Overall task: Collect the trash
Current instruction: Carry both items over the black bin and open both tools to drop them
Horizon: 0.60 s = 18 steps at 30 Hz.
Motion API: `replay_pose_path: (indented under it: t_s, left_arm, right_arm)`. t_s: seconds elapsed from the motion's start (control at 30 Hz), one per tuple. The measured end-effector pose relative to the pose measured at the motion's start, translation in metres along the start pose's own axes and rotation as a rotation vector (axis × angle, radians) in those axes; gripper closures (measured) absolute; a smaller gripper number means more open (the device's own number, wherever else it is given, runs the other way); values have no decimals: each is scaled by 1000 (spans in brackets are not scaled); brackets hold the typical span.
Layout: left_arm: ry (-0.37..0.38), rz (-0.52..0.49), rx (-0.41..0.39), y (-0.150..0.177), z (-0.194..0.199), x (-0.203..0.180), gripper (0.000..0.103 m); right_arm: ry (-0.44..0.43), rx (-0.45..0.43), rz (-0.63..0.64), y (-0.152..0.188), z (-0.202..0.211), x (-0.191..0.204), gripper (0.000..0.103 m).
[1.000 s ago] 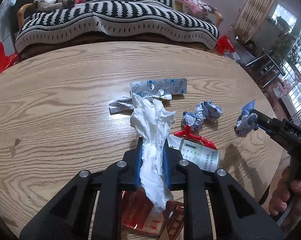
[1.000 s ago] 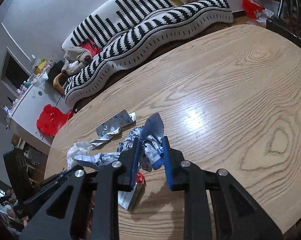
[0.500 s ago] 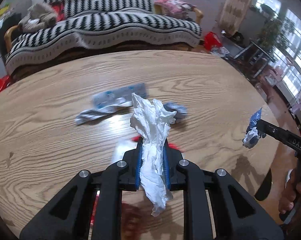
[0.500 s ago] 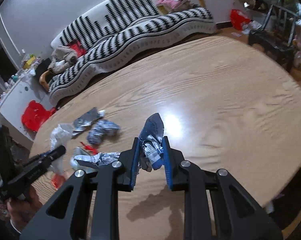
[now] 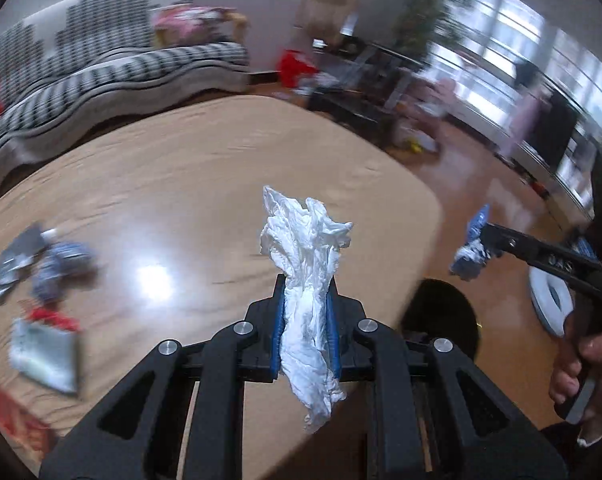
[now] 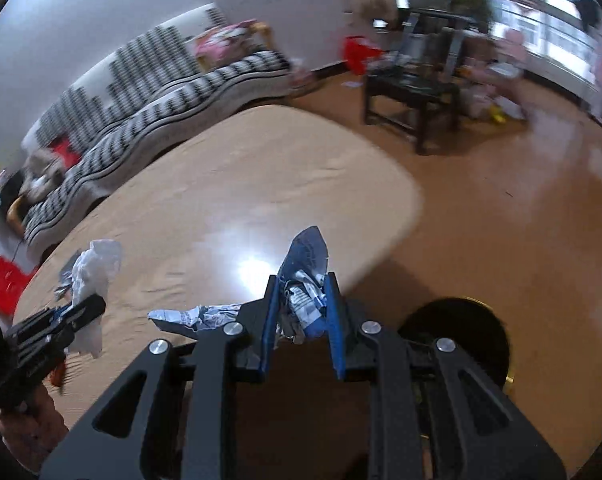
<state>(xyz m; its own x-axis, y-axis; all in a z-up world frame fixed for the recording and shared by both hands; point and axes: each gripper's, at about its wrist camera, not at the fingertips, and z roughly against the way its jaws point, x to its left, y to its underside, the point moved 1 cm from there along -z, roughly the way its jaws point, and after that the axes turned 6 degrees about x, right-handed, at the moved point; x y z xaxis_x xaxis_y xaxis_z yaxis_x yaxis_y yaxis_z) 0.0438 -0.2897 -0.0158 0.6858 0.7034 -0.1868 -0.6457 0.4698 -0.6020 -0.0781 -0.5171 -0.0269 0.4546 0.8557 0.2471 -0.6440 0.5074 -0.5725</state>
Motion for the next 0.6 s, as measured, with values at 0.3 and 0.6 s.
replay_pose_path:
  t_s: [0.3,0.6]
  left_arm:
    - [226,-153,73,8,-58,-110,86]
    - [285,-193,187,21,-121,-161,86]
  right_arm:
    - [172,31,-239,31,17,-130,80]
    - [220,84,-350,37,3,-181,80]
